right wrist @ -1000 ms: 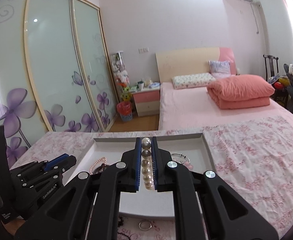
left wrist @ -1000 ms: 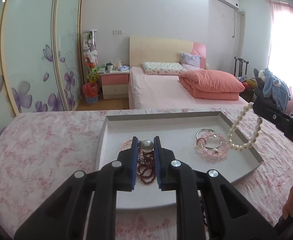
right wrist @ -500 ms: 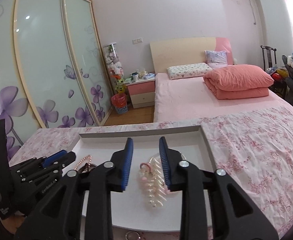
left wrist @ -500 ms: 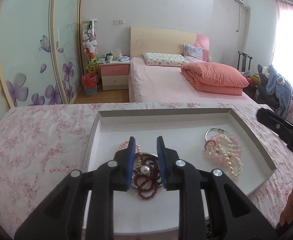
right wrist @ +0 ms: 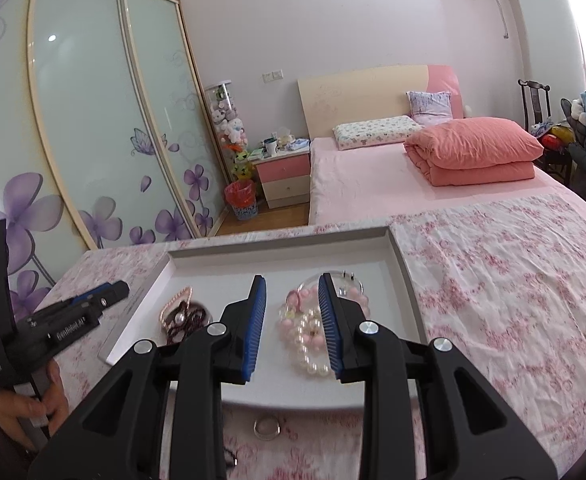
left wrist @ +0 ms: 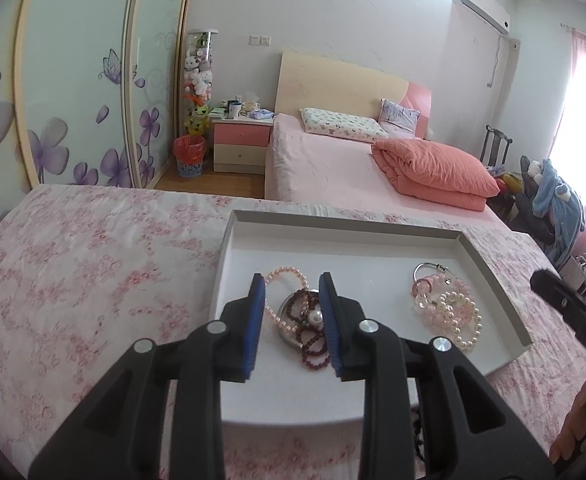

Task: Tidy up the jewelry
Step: 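Open both grippers to drop the pendant onto the dish and the pearl necklace in the tray, then withdraw from the tray and grasp the silver ring with the right gripper, then grasp the black bead bracelet with the left gripper while the right holds the ring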

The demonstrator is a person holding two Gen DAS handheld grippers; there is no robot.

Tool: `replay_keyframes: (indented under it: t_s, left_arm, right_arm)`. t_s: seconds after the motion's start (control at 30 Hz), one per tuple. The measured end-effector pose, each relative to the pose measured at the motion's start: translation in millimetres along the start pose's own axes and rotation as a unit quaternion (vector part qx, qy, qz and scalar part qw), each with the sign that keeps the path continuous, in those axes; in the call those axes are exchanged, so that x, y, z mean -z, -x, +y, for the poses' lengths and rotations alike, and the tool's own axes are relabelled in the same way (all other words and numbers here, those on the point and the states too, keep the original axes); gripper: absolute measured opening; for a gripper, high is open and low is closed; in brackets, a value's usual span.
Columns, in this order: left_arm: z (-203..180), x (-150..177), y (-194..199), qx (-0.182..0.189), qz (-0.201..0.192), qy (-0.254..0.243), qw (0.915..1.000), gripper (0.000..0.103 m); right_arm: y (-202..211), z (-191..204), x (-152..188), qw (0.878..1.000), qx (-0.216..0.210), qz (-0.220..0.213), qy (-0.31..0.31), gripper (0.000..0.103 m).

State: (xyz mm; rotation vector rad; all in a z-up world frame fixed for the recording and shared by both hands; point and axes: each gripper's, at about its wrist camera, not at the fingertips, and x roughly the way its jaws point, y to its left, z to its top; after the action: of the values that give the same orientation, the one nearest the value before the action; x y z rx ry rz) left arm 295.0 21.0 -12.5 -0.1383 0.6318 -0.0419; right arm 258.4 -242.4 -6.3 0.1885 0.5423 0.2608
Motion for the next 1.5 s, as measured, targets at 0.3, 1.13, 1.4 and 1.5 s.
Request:
replay_keyframes:
  t_s: [0.3,1.13,1.4,1.5]
  left_arm:
    - [9.5,33.8,29.8,0.002,0.028,-0.02,0.9994,0.039]
    - [25.1,70.4,40.2,-0.01,0.065,-0.017,0.9977,0.049]
    - [6.7,74.2,37.2,0.006,0.074,-0.033,0.9967,0.052]
    - [-6.3,77.5,35.1,0.02,0.081,-0.046,0.9955,0.054]
  right_arm:
    - [8.4,0.9,46.0,0.995,-0.023,0.095,0.027,0.029]
    - [-44.1,37.0,73.4,0.98,0.027,0.178,0.085,0.022]
    - [-25.7,13.2,78.8,0.981,0.047,0.175,0.067,0.023]
    - [-15.9,-0.3,81.5,0.981,0.057,0.175,0.058,0.023]
